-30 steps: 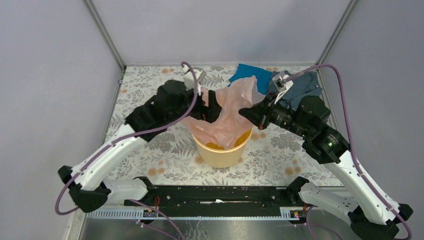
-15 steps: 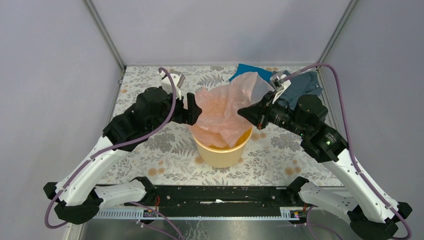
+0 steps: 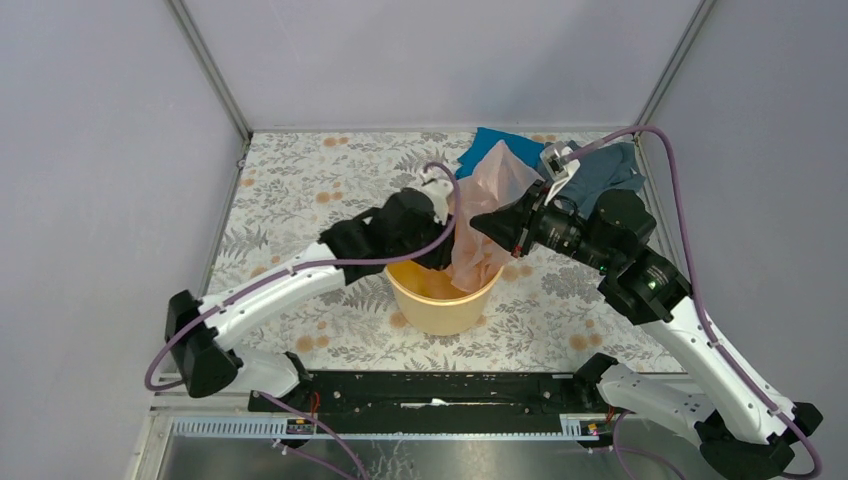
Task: Put the trash bags into the trash bin
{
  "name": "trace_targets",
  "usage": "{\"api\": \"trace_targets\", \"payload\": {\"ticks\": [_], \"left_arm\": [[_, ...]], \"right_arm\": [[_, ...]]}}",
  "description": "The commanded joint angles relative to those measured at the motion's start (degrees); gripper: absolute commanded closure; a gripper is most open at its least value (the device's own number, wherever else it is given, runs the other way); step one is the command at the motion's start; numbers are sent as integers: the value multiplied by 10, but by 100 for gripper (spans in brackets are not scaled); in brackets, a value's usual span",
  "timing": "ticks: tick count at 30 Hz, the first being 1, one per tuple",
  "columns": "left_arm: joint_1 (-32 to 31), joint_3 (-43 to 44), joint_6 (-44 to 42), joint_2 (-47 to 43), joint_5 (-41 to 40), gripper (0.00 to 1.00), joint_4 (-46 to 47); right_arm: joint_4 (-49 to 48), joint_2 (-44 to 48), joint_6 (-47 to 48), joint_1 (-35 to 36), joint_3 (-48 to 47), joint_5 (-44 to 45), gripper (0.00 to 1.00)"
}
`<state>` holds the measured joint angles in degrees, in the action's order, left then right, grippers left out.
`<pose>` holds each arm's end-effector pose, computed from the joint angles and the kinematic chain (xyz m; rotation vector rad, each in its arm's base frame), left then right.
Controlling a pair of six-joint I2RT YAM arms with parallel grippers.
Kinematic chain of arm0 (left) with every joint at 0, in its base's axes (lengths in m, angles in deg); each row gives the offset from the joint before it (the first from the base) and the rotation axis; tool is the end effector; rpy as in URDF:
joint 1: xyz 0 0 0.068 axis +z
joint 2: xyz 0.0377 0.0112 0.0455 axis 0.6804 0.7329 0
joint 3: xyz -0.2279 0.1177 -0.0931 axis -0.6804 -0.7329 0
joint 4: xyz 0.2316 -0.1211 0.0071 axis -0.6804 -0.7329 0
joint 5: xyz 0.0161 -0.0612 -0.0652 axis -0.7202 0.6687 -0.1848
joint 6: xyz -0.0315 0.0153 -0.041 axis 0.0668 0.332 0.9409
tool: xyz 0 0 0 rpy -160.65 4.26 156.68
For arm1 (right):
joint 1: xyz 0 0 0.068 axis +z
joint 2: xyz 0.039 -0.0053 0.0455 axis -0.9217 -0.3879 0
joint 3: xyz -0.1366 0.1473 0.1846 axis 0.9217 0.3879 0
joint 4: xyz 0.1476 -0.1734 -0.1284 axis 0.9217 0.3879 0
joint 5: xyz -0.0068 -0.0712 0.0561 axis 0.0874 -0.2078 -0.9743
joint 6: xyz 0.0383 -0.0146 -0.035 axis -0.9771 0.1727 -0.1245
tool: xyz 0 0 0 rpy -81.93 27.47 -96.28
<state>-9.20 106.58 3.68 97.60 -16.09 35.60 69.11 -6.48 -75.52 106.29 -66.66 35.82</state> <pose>0.1831 -0.2355 0.3546 0.5590 2.2130 -0.7473 0.1315 0.1231 0.4504 -0.5147 1.5333 1.1403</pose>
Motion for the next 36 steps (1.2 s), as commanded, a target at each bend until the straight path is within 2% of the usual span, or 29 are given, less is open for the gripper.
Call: {"api": "trace_targets", "payload": {"ticks": [1,2,5,8,14,20,25,27,33,36], "left_arm": [[-14,-41,24,-11,-47,67,51],[-14,-54,23,-24,-58,65,53],[-14,-65,-5,-74,-66,45,43],[-13,-43,-27,-122,-76,33,14],[-11,-14,-45,-173,-105,27,-35],[-9,19,-59,-206,-184,23,-75],[-8,25,-62,-242,-244,17,-81],[-8,25,-58,-259,-257,16,-83],[-8,25,-54,-287,-233,8,-88],[-8,28,-52,-287,-166,2,-75]], "right_arm": [[-50,-20,-31,3,29,-15,100],[-52,-23,-33,3,35,-17,100],[-40,-26,-24,3,40,-1,100],[-25,-23,-9,3,39,18,100],[-4,-37,4,3,28,13,100],[10,-85,-16,3,-6,-35,100],[-104,-149,-115,19,31,-115,100],[-136,-181,-139,48,40,-115,100],[-199,-229,-213,82,77,-117,100],[-119,-226,-180,82,54,-50,100]]}}
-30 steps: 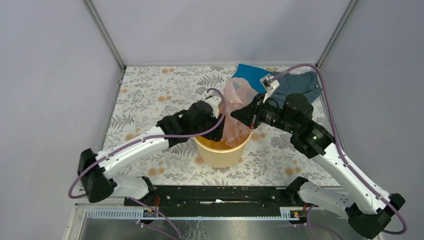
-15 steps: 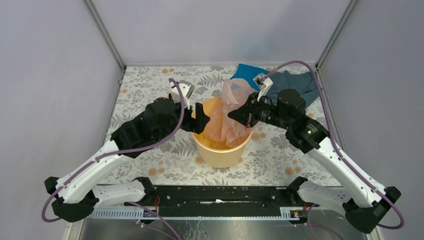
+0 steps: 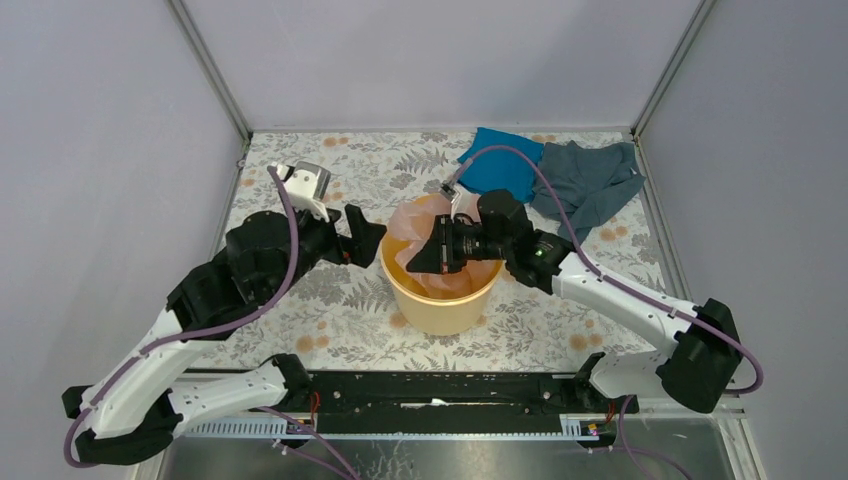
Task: Put the trash bags into the trash bin
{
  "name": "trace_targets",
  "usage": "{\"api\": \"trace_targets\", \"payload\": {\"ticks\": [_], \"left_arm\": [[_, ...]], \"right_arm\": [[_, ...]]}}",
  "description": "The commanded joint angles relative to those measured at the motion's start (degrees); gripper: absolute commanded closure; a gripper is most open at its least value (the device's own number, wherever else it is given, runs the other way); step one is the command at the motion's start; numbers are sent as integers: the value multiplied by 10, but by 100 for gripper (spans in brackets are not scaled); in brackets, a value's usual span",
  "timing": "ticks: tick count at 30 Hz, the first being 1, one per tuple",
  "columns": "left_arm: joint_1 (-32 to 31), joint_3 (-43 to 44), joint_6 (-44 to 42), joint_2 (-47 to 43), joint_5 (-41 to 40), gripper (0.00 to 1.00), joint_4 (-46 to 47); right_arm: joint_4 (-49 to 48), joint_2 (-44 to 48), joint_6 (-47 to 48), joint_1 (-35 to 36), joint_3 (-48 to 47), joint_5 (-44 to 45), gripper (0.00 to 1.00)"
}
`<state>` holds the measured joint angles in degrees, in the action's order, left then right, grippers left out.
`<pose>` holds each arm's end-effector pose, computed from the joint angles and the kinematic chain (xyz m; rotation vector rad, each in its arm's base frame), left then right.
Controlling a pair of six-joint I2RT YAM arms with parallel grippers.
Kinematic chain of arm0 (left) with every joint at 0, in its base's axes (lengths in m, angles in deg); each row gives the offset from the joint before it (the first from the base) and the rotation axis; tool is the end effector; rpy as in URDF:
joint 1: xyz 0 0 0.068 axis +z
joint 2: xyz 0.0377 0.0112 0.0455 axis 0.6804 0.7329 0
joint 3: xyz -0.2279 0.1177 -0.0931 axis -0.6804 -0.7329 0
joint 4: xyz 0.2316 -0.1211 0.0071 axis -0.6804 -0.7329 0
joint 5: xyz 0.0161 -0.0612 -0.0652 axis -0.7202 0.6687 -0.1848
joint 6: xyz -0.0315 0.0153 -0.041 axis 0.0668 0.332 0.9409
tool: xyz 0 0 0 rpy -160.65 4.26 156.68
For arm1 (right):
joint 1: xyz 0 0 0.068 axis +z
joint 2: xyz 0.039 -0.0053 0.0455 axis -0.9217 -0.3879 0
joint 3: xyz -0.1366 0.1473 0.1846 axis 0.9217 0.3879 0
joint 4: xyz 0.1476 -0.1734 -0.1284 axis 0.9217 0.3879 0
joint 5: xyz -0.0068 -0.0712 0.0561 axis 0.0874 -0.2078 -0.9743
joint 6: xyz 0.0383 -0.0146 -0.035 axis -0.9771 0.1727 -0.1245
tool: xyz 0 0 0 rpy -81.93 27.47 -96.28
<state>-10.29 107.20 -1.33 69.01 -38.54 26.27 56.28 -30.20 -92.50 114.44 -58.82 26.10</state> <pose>0.0956 -0.1055 0.4448 0.2773 1.8249 -0.5441 0.1925 0.2348 0.3328 -0.5388 2.0234 1.5022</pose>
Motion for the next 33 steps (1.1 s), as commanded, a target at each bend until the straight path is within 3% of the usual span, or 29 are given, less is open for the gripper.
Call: {"api": "trace_targets", "payload": {"ticks": [1,11,13,16,18,21,25,26,28,33], "left_arm": [[3,23,2,2,82,1,24],[4,28,111,79,107,1,92],[4,38,106,101,107,8,87],[3,42,95,128,83,30,68],[4,45,86,139,48,48,48],[5,46,70,133,6,64,26],[10,43,49,104,-1,84,23],[10,44,45,98,-3,87,19],[12,48,40,88,-11,91,7],[13,55,37,70,6,98,-7]], "right_arm": [[39,14,2,0,-35,70,100],[119,34,63,0,-68,106,100],[116,44,63,1,-63,107,100],[118,60,65,1,-58,112,98],[124,67,71,1,-57,113,92],[151,79,97,1,-62,118,81],[208,89,168,6,-80,130,52],[219,89,185,11,-84,138,43],[236,87,207,29,-93,157,34],[241,81,230,76,-102,258,26]]}}
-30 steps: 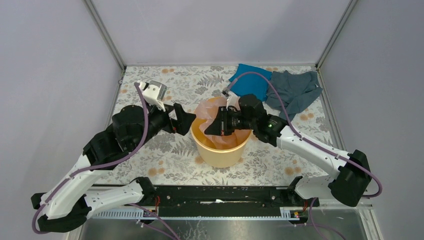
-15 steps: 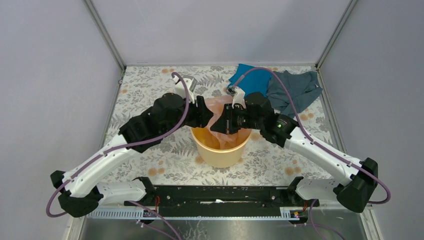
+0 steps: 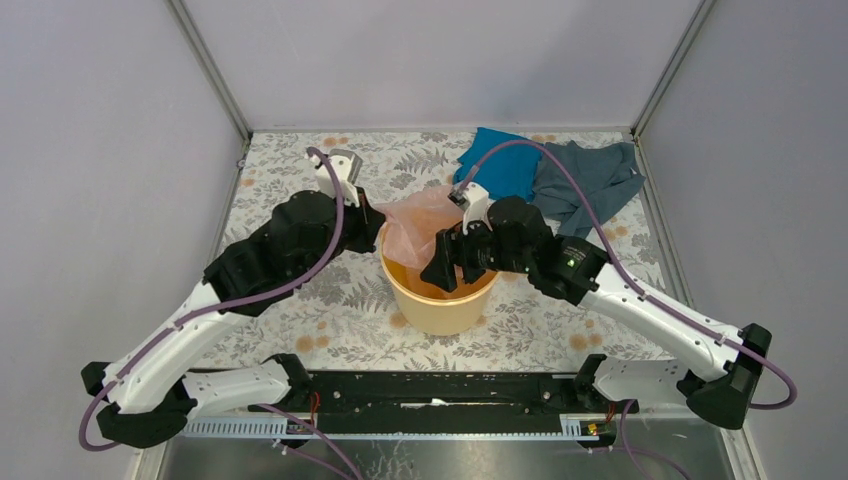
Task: Put the trash bags into the trash bin
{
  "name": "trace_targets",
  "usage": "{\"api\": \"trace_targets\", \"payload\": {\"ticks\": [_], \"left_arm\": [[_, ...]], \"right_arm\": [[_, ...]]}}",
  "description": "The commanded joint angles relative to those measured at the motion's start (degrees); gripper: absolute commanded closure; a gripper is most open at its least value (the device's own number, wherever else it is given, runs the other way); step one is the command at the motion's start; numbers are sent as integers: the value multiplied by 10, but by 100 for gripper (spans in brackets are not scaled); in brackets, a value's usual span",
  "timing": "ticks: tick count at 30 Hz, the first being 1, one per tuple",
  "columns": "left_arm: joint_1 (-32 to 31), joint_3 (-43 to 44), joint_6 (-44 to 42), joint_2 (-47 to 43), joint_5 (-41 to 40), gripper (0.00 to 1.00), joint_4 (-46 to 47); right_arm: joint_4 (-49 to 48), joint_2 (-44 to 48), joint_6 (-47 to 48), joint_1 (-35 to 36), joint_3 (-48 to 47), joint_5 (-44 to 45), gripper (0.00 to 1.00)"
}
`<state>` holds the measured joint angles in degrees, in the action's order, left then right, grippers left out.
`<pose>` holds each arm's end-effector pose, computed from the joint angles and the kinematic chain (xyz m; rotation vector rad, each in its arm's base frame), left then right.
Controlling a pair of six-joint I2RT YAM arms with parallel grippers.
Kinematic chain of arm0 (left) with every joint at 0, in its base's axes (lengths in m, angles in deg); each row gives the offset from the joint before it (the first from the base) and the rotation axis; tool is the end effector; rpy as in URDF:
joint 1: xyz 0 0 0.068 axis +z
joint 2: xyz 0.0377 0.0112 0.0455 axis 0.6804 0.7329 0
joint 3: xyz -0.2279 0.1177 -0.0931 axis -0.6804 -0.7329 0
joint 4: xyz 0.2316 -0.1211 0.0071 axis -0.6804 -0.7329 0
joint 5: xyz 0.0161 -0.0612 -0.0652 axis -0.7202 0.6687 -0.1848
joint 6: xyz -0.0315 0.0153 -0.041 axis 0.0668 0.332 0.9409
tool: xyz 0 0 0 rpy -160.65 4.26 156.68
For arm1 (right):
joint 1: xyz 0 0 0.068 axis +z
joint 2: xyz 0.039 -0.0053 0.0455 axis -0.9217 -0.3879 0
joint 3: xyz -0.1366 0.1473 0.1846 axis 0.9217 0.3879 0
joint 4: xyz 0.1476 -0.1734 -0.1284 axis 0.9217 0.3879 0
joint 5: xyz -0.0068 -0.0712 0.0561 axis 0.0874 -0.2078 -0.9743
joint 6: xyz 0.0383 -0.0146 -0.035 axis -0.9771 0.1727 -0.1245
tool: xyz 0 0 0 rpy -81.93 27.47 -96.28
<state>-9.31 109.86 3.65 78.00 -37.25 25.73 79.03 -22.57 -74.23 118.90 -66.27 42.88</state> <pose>0.1249 -0.1405 0.4352 0.2424 1.9485 -0.5384 0.1562 0.2114 0.3723 -0.6878 1.9969 1.0549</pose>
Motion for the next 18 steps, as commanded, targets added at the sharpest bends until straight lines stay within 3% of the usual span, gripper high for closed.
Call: {"api": "trace_targets", "payload": {"ticks": [1,4,5,7,9,18], "left_arm": [[3,29,-12,-23,0,98,-1],[3,32,-13,-27,9,100,-2],[3,33,-15,-27,10,100,-3],[3,37,-20,-27,14,100,-9],[3,44,-28,-24,25,100,-28],[4,37,-32,-9,32,100,-100]], "right_arm": [[9,2,49,40,-26,110,25],[-21,-3,52,62,-13,177,27],[-25,-6,52,68,-16,200,33],[-20,-12,47,78,-34,244,60],[-5,-9,38,86,-59,262,73],[100,59,-125,81,-117,256,100]]}}
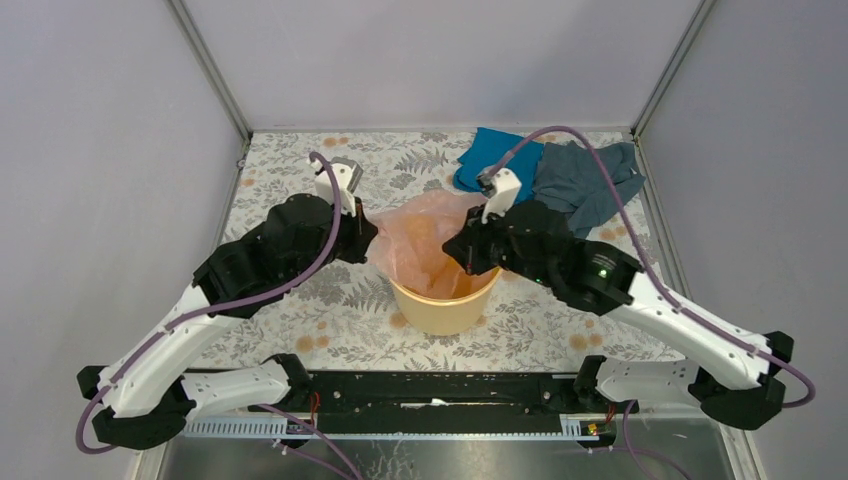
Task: Put the trash bags into the trash bin
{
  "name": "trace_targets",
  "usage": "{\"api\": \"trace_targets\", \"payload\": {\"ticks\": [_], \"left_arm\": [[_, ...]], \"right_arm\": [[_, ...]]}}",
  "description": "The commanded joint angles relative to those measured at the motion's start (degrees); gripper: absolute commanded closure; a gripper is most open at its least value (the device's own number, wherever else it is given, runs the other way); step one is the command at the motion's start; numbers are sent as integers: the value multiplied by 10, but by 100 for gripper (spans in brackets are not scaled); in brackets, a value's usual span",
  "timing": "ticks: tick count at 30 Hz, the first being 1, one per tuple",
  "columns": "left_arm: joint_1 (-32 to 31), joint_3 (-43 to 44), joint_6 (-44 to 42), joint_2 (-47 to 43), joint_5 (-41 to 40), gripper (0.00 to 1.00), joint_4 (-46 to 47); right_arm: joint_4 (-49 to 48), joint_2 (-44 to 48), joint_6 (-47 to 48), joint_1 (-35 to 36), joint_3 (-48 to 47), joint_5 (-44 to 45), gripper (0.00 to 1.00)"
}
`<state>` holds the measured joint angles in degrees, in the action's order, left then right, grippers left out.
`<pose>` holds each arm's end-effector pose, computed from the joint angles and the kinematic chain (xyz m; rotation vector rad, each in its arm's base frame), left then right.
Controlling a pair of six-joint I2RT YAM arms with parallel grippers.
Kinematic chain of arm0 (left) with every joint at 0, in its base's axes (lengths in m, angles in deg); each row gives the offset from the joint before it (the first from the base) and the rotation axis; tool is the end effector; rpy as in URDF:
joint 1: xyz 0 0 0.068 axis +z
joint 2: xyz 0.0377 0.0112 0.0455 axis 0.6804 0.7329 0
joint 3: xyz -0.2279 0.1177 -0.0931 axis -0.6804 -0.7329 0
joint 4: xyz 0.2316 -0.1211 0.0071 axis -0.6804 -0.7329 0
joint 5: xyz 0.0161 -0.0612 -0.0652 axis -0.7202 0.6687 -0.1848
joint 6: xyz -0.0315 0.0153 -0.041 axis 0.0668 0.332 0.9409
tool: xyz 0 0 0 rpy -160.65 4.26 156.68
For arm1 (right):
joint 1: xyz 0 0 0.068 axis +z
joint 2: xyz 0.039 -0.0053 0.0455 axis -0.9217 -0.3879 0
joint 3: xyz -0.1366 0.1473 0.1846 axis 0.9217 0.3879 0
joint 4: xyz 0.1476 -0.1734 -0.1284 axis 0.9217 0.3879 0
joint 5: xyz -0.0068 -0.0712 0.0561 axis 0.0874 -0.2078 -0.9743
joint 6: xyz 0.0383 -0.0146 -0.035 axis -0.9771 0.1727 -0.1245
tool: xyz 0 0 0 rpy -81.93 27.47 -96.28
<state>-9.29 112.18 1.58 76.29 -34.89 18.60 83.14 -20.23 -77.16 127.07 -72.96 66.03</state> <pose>0.1124 -0.1265 0.4397 0.3256 1.9930 -0.5183 0.1278 0.2085 0.4144 -0.4598 1.9096 0.8593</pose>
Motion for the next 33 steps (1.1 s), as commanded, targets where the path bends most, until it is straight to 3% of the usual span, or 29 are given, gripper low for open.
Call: {"api": "trace_targets", "payload": {"ticks": [1,3,7,13,14,16,20,23,25,29,33], "left_arm": [[3,15,-12,12,11,100,-35],[4,21,-13,19,11,100,-49],[7,40,-19,28,-2,100,-69],[10,72,3,14,-45,100,-63],[10,70,12,7,-53,96,-57],[9,58,32,-7,-54,69,-48],[9,26,58,-24,-33,43,-48],[10,16,85,-45,-2,14,-49],[10,9,102,-62,32,2,-38],[9,-38,135,-76,123,1,11],[10,-71,154,-59,143,1,39]], "right_arm": [[72,45,-119,-9,-54,21,100],[79,69,-156,-41,-46,-25,100],[44,108,-201,-151,-4,-198,100],[32,125,-193,-168,8,-213,100],[36,126,-190,-168,5,-207,100],[41,126,-188,-168,2,-196,100],[40,127,-189,-168,4,-193,100],[39,128,-188,-168,2,-193,100],[40,129,-184,-168,1,-190,100],[34,128,-182,-168,3,-195,100],[23,126,-184,-168,10,-209,100]]}}
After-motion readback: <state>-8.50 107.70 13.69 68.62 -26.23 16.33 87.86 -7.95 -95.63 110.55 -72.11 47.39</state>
